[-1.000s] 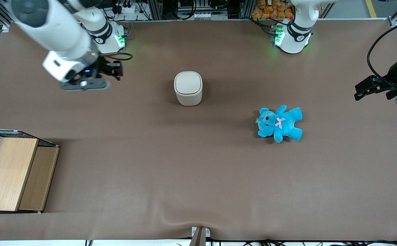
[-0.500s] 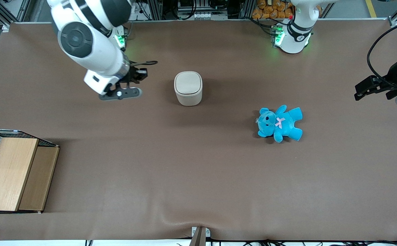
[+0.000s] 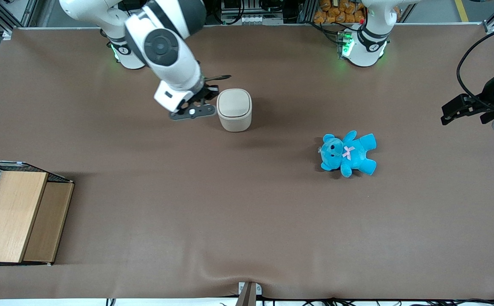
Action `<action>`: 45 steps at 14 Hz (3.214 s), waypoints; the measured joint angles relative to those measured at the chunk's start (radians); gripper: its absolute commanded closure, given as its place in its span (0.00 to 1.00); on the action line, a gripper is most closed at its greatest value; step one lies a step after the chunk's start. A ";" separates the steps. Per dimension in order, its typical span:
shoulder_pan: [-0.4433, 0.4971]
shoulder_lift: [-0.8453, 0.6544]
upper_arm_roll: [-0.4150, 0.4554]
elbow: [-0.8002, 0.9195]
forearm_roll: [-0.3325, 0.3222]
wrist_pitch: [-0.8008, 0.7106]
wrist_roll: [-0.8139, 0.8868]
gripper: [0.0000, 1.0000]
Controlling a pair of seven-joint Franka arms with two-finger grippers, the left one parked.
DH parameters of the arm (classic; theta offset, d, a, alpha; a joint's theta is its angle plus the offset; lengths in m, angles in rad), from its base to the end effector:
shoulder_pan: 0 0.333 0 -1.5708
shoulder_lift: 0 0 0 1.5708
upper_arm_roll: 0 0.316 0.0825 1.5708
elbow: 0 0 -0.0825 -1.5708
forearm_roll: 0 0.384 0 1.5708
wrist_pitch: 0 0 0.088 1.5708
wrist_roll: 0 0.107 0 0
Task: Open trash can with right arm
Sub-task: 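Move the right gripper over the white trash can's lid, then press the lid edge with the right gripper to flip it open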
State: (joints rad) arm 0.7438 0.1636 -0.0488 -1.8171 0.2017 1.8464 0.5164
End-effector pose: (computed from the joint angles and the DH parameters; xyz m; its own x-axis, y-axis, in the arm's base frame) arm 0.4433 0.3918 0.4376 0.9713 0.1168 -0.2072 0.1012 -0.9913 -0.0847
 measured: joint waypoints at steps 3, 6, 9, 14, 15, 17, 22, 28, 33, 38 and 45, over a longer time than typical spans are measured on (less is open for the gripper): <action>0.061 0.000 0.000 -0.096 0.000 0.131 0.044 1.00; 0.083 0.000 -0.001 -0.187 -0.001 0.242 0.046 1.00; 0.107 0.000 -0.001 -0.233 -0.001 0.289 0.061 1.00; 0.148 0.010 -0.001 -0.250 -0.006 0.316 0.104 1.00; 0.149 0.014 -0.001 -0.255 -0.007 0.323 0.105 1.00; 0.149 0.022 -0.001 -0.279 -0.007 0.374 0.105 1.00; 0.149 0.042 -0.003 -0.296 -0.007 0.413 0.107 1.00; 0.154 0.044 -0.003 -0.298 -0.010 0.426 0.120 1.00; 0.154 0.044 -0.005 -0.266 -0.011 0.352 0.137 1.00; 0.146 0.041 -0.021 0.009 -0.010 -0.028 0.218 0.82; 0.078 0.042 -0.025 0.197 -0.006 -0.160 0.271 0.00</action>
State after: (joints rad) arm 0.8217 0.2055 -0.0734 -1.6198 0.1956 1.6863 0.7871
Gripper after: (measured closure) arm 0.489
